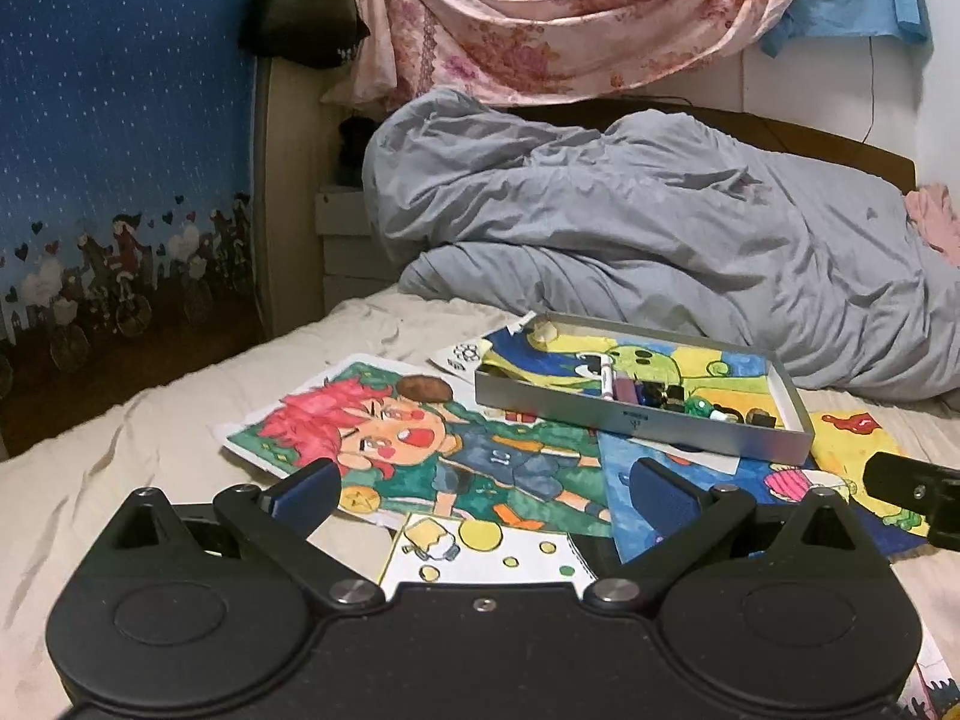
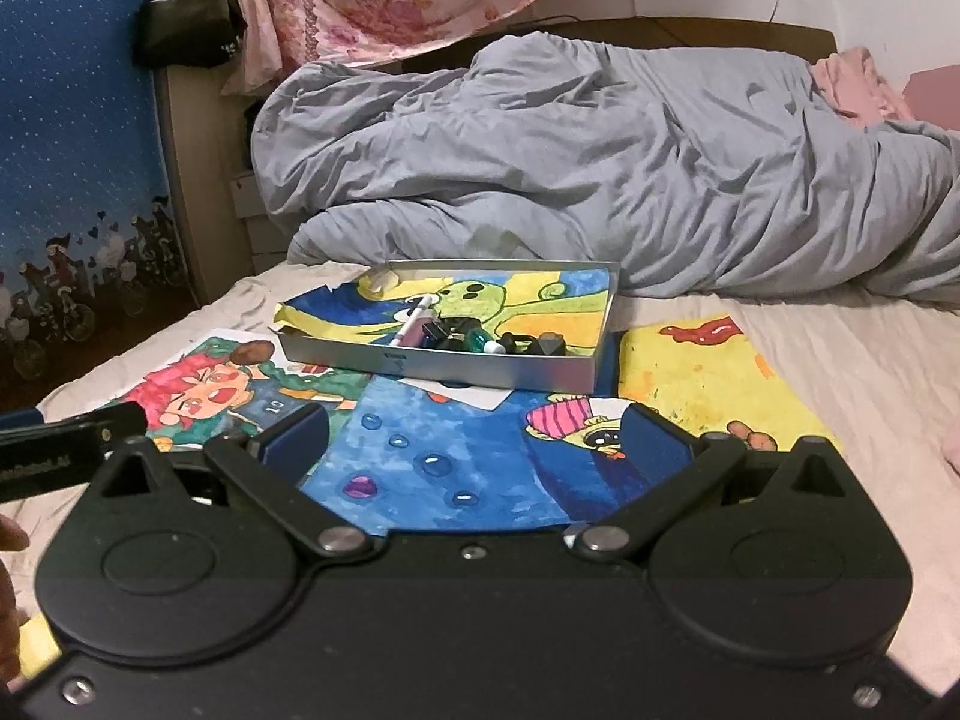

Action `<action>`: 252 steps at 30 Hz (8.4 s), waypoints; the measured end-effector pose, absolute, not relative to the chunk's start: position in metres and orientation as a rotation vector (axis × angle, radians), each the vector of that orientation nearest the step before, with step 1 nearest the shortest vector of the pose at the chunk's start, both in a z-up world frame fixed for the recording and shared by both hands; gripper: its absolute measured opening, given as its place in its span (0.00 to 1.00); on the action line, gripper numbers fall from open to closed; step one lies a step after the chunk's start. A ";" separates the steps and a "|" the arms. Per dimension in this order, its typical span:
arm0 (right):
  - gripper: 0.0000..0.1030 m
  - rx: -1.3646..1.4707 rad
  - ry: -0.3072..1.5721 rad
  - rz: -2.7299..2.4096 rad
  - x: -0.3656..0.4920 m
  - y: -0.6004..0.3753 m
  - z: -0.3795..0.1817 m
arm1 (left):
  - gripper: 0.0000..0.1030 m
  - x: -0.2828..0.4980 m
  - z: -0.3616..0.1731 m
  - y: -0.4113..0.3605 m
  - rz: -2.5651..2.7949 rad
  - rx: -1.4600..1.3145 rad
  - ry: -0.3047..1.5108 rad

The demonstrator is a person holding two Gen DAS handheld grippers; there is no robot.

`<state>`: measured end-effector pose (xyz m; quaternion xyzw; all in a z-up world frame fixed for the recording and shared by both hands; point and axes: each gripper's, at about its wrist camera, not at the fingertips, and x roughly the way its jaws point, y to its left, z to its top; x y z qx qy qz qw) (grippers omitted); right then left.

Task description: Organize rigid objects

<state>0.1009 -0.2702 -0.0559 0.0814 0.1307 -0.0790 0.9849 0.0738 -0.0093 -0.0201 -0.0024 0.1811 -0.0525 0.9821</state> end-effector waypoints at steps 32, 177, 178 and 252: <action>0.99 0.145 0.318 -0.131 0.113 -0.268 -0.068 | 0.99 0.083 -0.031 -0.006 -0.095 -0.019 0.390; 0.99 0.134 0.352 -0.129 0.114 -0.265 -0.072 | 0.99 0.079 -0.038 -0.016 -0.073 0.045 0.381; 0.99 0.134 0.352 -0.129 0.114 -0.265 -0.072 | 0.99 0.079 -0.038 -0.016 -0.073 0.045 0.380; 0.99 0.131 0.362 -0.127 0.113 -0.260 -0.074 | 0.99 0.079 -0.038 -0.016 -0.073 0.047 0.381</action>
